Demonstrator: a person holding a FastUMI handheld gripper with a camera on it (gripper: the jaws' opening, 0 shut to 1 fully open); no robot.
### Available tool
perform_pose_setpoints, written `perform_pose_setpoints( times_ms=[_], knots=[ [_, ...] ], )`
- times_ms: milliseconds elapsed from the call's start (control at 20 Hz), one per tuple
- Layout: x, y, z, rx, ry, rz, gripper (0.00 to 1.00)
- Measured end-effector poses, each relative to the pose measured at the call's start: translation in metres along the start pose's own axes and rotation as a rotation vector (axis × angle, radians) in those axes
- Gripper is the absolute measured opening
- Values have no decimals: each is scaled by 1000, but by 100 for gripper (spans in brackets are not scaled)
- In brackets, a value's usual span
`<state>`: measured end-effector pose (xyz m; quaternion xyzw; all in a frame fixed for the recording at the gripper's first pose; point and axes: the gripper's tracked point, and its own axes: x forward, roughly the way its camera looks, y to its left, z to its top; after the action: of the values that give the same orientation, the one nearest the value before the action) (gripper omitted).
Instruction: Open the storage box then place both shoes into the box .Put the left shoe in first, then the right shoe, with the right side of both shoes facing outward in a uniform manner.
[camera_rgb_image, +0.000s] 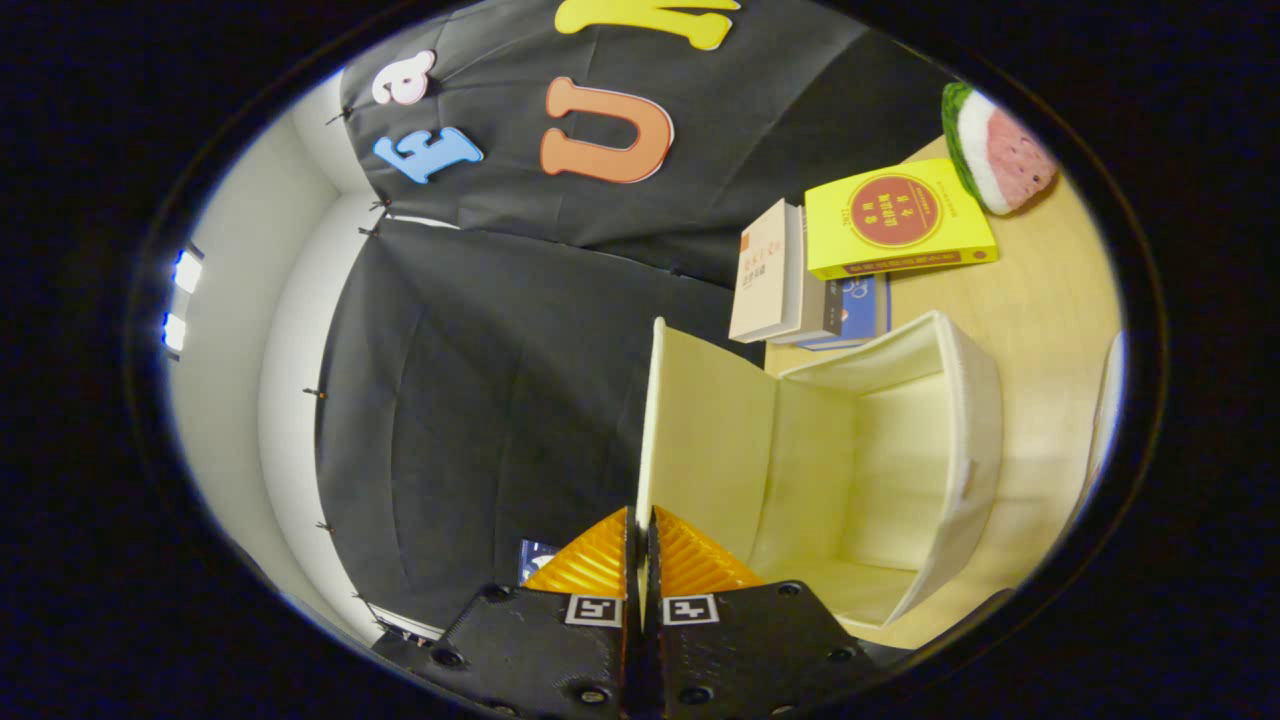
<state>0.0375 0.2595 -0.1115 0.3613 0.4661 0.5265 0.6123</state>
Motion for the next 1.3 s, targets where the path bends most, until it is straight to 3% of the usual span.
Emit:
perform_pose_setpoints(
  times_ms=[400,650,800,1050,1300],
  knots=[
    [131,60,-11,-73,89,-84,4],
    [174,69,-26,-81,141,-141,74],
    [171,49,-26,-96,134,-230,94],
    [121,1,-17,-149,91,-370,94],
    [37,-66,-12,-157,51,-520,95]
  ],
)
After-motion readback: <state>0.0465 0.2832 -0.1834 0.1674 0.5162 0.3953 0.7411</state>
